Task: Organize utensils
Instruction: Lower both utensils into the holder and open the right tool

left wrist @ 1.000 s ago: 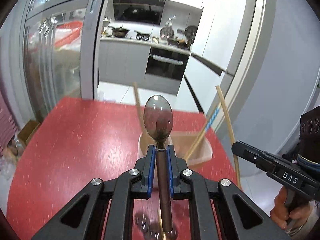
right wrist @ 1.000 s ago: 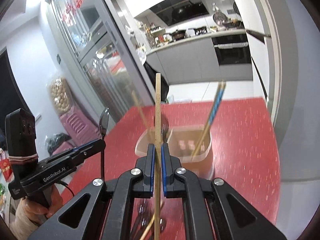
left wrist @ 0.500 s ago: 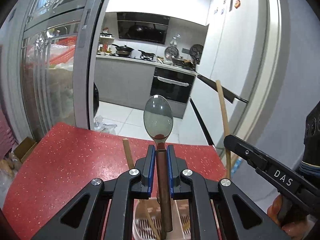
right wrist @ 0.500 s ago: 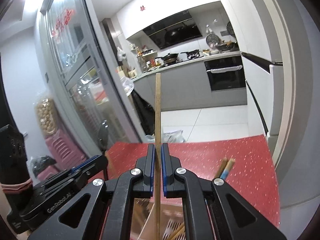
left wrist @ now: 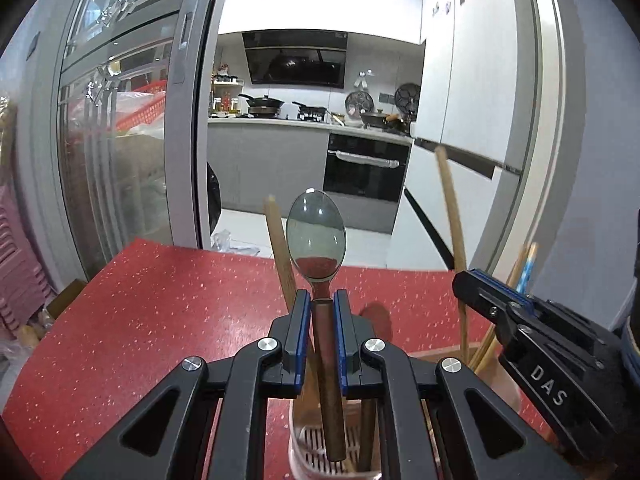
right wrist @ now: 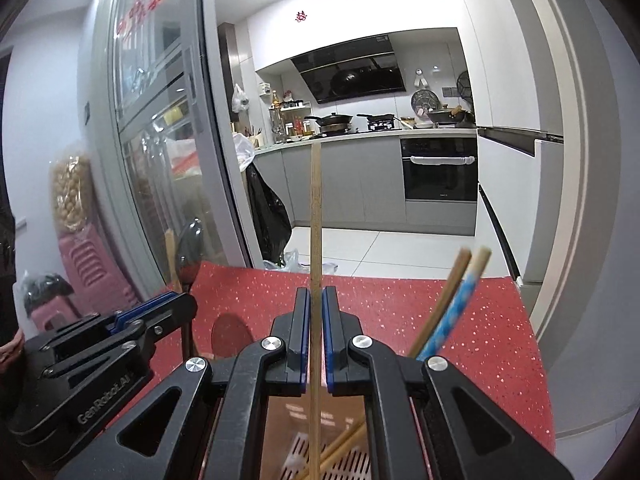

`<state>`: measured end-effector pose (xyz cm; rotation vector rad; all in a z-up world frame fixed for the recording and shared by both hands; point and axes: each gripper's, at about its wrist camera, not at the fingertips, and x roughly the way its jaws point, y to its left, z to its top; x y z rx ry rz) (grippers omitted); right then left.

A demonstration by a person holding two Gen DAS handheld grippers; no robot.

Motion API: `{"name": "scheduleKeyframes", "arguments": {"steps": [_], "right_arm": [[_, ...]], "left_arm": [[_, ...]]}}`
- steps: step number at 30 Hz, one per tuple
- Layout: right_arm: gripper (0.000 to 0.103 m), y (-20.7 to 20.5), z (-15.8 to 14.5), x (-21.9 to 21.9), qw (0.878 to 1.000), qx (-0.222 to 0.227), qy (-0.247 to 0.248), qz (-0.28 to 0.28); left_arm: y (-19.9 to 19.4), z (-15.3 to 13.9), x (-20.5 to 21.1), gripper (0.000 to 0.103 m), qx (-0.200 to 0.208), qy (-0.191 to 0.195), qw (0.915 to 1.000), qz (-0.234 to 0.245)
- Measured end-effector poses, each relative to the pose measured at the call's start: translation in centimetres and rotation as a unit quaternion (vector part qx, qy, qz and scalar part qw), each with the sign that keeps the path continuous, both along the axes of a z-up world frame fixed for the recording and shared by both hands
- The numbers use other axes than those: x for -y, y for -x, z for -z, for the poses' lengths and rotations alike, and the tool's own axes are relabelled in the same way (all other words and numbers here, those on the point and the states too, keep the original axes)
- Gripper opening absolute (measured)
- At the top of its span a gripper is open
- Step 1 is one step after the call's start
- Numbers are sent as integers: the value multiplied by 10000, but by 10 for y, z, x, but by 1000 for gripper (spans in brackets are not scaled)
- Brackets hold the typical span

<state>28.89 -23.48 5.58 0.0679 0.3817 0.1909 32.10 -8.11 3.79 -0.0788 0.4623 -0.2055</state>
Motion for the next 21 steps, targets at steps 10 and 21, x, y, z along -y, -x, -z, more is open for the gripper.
{"name": "scheduleKeyframes", "arguments": {"steps": [10,21], "right_arm": [[6,13,14,0,9995,-297,48,-7],[42,14,13,9,9973,-704,-203,-101]], "left_arm": [[11,16,8,37,-326,-387,9987,32],[29,12,1,37,-464,-364,9983,-21]]}}
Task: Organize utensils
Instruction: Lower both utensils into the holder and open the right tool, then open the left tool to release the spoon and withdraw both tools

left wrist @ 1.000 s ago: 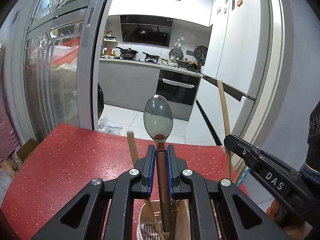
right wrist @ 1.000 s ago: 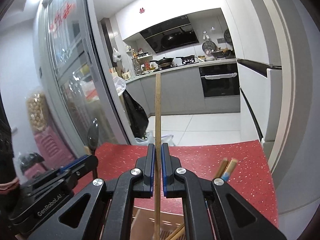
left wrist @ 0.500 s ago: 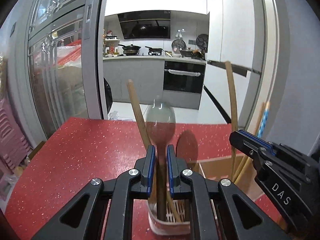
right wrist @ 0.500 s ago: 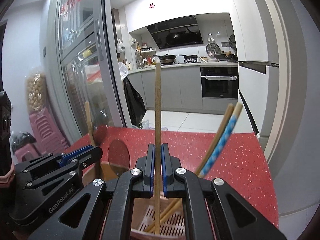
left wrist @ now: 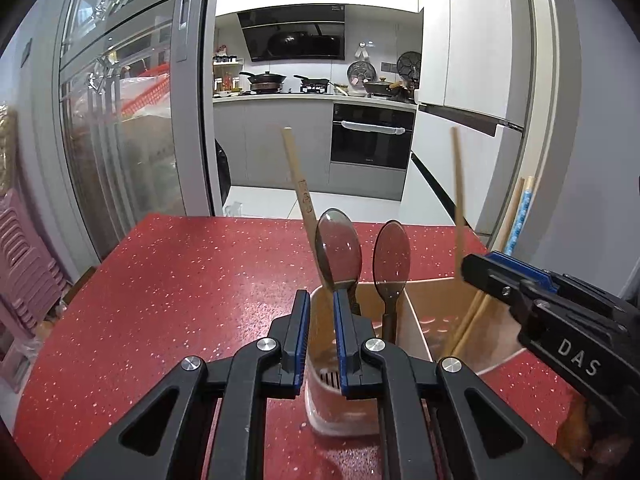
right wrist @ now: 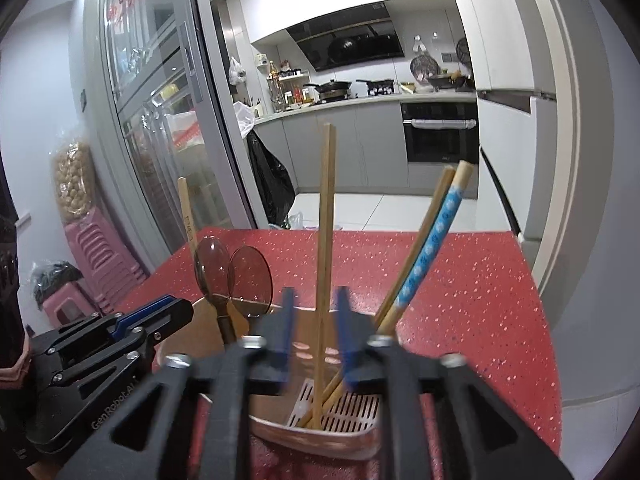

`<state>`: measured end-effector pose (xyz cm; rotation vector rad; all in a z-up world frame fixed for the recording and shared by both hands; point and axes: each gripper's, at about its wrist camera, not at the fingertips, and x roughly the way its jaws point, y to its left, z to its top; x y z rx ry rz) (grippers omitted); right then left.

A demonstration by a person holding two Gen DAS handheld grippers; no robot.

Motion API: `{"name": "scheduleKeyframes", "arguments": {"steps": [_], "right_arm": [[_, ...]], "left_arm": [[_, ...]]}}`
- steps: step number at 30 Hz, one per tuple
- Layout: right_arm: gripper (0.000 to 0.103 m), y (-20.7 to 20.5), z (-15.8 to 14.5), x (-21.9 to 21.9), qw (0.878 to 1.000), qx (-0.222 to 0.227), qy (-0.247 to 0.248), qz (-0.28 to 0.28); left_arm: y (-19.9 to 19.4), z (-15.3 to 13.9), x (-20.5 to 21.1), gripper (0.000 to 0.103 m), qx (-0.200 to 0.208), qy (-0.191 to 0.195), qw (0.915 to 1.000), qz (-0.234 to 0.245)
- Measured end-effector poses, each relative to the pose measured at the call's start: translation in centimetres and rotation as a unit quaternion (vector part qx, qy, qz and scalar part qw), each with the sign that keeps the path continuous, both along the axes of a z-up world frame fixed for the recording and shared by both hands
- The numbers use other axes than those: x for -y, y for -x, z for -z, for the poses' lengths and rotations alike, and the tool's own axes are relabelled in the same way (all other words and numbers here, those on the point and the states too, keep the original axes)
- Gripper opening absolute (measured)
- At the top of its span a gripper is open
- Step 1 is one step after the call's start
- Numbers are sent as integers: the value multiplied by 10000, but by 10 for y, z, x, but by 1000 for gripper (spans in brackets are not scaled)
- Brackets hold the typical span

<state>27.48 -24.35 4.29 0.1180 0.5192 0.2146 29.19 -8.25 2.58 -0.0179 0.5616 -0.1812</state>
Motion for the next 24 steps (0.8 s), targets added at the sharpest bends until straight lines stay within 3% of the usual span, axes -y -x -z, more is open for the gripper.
{"name": "scheduleKeyframes", "arguments": {"steps": [12,24], "right_arm": [[54,41,-17,10,9985,-164,-524,-78],[60,89,4,11,9937,-887,-688,-44]], "left_arm": [[29,-2,-12,37,-367,-59,9993,-64],[69,17,-27,37,-934,-274,9950,-206]]}}
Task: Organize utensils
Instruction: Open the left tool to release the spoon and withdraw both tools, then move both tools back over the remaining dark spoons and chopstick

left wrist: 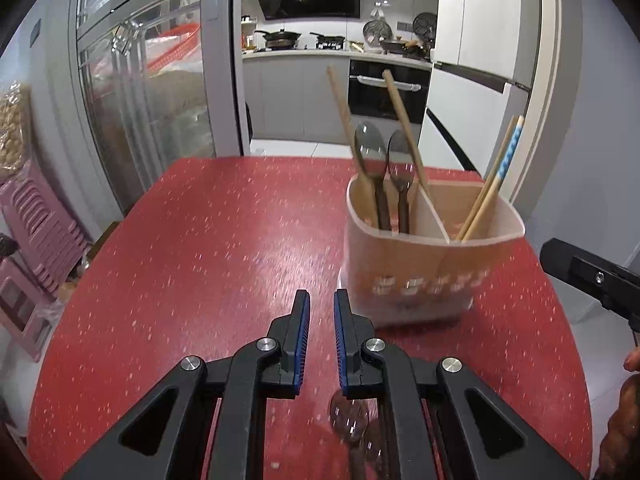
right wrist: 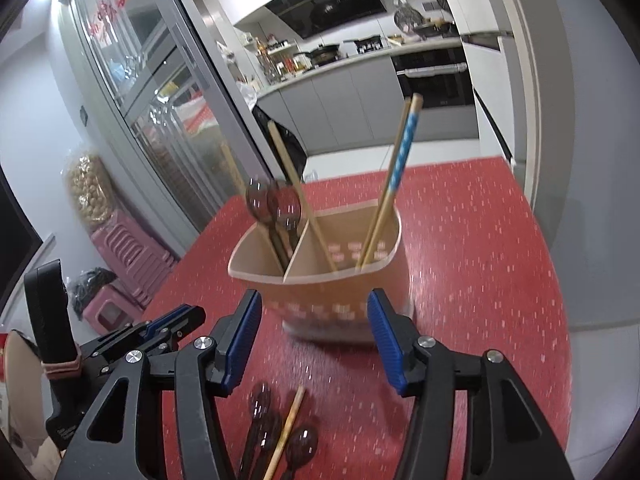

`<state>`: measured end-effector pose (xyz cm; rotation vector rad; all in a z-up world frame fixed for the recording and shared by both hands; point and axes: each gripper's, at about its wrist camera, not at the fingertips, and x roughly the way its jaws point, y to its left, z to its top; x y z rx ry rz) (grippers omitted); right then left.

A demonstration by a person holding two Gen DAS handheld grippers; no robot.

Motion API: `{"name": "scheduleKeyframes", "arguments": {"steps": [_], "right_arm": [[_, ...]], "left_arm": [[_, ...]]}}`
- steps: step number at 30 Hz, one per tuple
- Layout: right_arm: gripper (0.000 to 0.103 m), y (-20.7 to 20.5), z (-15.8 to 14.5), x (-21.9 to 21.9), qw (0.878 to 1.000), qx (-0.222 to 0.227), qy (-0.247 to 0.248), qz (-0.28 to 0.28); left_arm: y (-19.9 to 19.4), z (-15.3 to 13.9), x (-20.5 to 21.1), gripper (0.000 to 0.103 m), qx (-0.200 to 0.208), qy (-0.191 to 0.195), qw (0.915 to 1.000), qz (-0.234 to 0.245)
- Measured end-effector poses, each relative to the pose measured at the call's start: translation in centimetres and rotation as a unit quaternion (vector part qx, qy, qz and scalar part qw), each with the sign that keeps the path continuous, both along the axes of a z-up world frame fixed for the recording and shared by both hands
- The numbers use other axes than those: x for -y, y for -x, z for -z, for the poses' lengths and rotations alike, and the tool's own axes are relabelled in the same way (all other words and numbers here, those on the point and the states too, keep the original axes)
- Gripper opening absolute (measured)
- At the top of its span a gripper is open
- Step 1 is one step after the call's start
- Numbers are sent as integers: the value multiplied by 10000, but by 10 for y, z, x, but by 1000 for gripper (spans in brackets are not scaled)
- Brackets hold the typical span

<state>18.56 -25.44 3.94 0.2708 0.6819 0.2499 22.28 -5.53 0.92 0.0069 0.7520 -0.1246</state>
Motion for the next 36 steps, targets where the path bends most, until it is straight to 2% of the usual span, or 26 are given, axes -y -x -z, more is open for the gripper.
{"name": "scheduleKeyframes", "arguments": {"steps": [10,11,12,13,15,19,24,27,30,36], "right_arm": [[60,28,32,-13,9970,-768,68,-27],[60,29,35,-15,9964,-847,83,-16],[60,32,39,-16,9955,-940,99,-5],[60,34,44,-18,9946,-1034,122,6],[60,40,53,-22,9925,-1208,166,13],[60,46,74,-31,9859,-1637,339,47],[60,50,99,-44,9747,-2155,591,16],[60,50,110,-49,9681,-2415,665,4],[58,50,116,-54,9651,-2515,732,-21],[53,51,119,-69,9610,-2560,1046,-19]], "left_arm": [[30,28,-22,39,-407,69,9991,-93],[33,32,-26,47,-442,114,9989,-122],[36,35,-30,91,-483,155,9986,-156],[38,37,-33,103,-510,172,9983,-232],[44,42,-39,103,-470,177,9984,-258],[44,60,-46,103,-779,-33,9968,-201],[39,83,-50,103,-1310,96,9913,-8],[37,92,-50,103,-1493,160,9885,163],[33,96,-50,103,-1587,203,9868,248],[29,101,-63,103,-1598,144,9870,107]]}}
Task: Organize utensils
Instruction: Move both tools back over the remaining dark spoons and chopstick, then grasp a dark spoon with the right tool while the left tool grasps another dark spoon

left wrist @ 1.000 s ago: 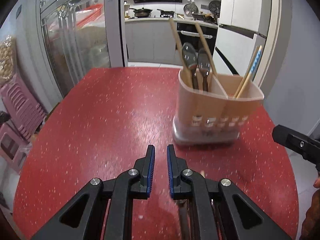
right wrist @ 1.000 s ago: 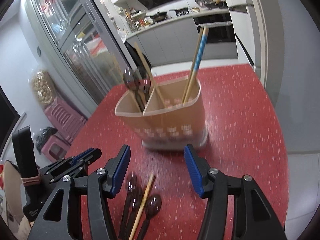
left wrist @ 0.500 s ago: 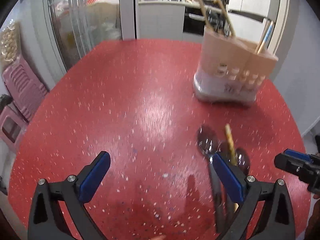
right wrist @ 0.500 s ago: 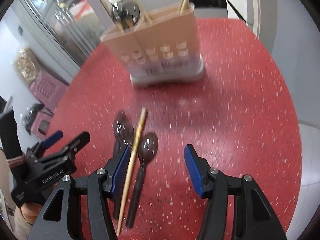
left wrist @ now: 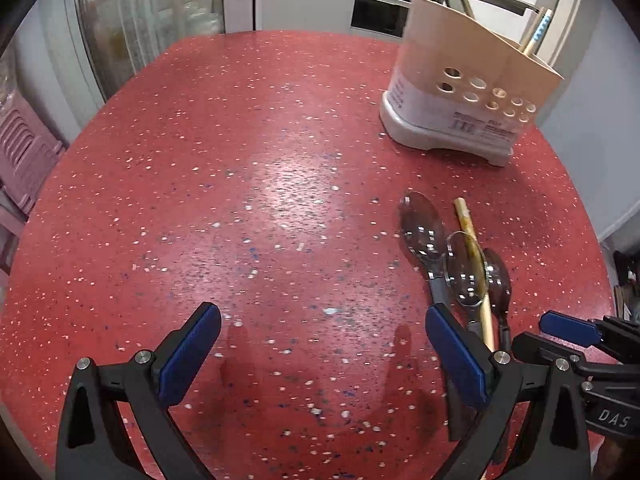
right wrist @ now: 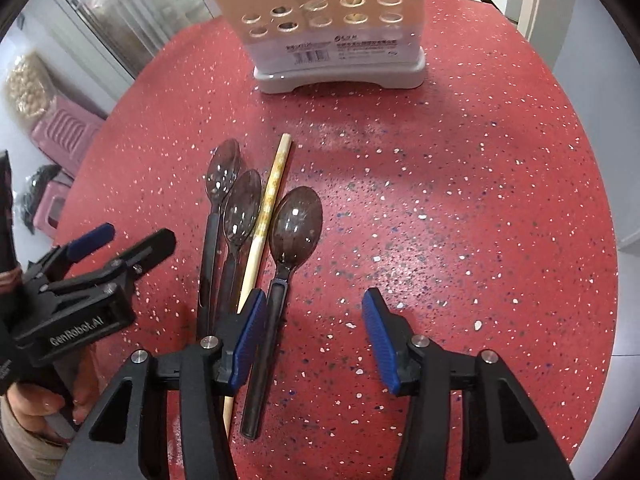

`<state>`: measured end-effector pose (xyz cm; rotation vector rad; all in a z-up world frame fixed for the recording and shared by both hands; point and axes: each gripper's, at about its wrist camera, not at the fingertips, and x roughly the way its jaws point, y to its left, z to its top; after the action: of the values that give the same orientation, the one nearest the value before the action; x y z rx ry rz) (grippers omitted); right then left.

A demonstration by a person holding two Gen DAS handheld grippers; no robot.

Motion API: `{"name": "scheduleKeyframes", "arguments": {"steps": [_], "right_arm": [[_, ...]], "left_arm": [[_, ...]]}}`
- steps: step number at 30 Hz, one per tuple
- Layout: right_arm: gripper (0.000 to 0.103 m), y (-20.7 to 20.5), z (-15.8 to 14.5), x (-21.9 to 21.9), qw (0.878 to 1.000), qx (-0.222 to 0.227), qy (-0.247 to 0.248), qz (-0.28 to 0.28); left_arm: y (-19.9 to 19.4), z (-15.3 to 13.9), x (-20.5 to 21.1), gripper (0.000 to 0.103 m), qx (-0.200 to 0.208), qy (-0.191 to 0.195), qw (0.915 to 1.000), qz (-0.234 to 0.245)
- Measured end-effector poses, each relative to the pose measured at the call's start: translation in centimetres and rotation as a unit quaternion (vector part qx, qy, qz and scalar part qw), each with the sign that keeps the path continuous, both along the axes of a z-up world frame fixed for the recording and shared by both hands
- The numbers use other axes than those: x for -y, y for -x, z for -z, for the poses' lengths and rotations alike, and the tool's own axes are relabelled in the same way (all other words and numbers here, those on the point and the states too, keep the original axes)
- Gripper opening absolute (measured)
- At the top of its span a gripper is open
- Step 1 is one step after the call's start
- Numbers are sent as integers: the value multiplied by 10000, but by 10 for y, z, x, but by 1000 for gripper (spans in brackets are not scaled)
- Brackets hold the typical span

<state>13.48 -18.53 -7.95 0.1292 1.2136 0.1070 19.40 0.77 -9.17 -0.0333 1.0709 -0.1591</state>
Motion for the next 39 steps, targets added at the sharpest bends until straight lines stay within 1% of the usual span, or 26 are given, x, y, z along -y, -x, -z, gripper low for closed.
{"name": "scheduleKeyframes", "arguments": {"steps": [4,8,11,13,15,17,20,24,29,31,34,39], "right_arm": [[51,0,1,-19,9996,34,249,-92],[50,-3,3,-34,9977,44,644,-210],[49,-2,6,-45,9948,62,959,-328],[48,-1,6,-49,9938,92,1039,-392],[41,2,7,-48,9937,93,1037,-420],[27,3,6,-46,9938,103,1018,-430],[17,8,4,-40,9939,145,1002,-437],[16,13,4,-34,9946,246,904,-454],[16,16,4,-31,9947,332,835,-497],[15,22,6,-27,9953,342,750,-504],[14,21,6,-23,9960,353,634,-518],[13,18,4,-14,9969,324,418,-574]], "left_arm": [[4,1,-5,103,2,-43,10000,-17],[7,1,-5,103,7,-48,10000,85],[8,0,4,103,-1,-52,9998,187],[8,0,7,103,-21,-15,9997,237],[8,-1,10,103,-53,31,9996,273],[7,-1,13,103,-97,50,9994,321],[4,0,23,103,-184,17,9990,395],[3,4,33,103,-309,-81,9983,482],[2,9,45,103,-416,-356,9970,544],[1,10,46,103,-453,-359,9968,559],[0,11,52,103,-489,-552,9956,572],[-2,10,60,103,-554,-586,9948,626]]}}
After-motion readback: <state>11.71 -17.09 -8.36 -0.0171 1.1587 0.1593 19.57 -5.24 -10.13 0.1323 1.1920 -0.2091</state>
